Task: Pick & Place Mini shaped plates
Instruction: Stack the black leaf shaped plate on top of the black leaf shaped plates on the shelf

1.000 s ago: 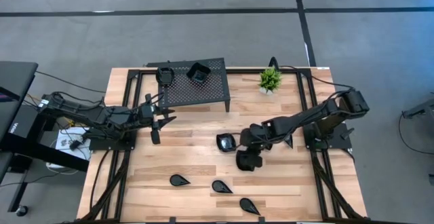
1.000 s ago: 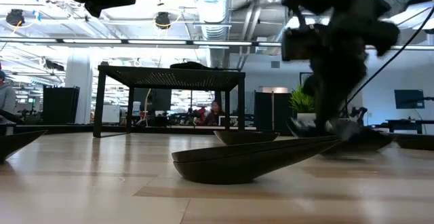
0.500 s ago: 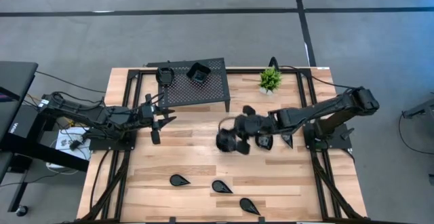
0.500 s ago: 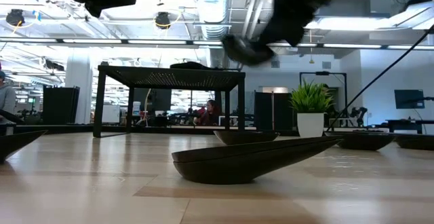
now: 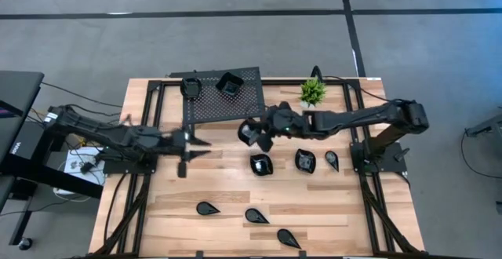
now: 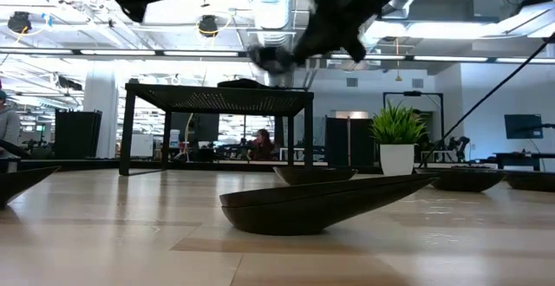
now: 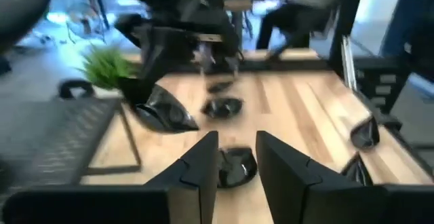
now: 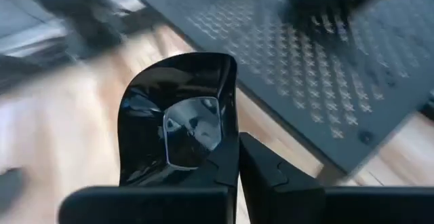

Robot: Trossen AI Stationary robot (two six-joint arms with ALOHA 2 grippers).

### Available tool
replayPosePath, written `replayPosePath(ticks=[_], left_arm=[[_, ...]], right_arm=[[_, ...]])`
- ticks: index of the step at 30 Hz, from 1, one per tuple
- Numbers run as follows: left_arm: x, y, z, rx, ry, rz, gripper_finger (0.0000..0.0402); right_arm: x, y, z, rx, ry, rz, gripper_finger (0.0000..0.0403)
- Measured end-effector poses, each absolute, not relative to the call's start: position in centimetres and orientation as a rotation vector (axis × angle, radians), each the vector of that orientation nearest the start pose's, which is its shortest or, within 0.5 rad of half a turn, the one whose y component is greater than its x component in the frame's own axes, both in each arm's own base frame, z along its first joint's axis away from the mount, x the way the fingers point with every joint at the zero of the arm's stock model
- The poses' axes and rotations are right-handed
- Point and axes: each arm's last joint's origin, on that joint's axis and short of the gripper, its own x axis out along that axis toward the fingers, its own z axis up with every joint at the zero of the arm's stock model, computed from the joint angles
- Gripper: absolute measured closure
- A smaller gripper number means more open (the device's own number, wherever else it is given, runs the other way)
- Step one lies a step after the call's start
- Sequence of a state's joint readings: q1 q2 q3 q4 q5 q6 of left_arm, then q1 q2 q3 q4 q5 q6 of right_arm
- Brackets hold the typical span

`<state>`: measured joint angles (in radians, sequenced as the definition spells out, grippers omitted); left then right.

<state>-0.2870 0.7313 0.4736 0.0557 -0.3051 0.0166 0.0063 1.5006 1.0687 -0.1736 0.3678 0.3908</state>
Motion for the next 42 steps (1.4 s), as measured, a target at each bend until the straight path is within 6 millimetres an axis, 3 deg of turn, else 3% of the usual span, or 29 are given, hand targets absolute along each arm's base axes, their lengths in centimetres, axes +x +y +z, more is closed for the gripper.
replayPosePath(ticks=[8,13,19,35,42], left_arm=[[22.0,-4.6,23.0,0.054,0.148,0.266,0.0317],[23.5,-4.6,20.7,0.048,0.190,0.459,0.0321],[24.1,-4.7,19.8,0.018,0.190,0.502,0.0321],[24.1,-4.3,19.9,0.021,0.176,0.579,0.0323],[24.2,-3.7,19.9,0.003,0.169,0.618,0.0376]], right_arm=[[35.2,0.2,23.9,0.186,0.501,-0.452,0.0400],[35.7,0.5,23.8,0.106,0.460,-0.485,0.0400],[35.9,0.6,24.0,0.066,0.432,-0.491,0.0400],[36.1,0.6,24.3,0.068,0.394,-0.478,0.0400],[36.3,0.6,24.8,0.083,0.340,-0.476,0.0400]])
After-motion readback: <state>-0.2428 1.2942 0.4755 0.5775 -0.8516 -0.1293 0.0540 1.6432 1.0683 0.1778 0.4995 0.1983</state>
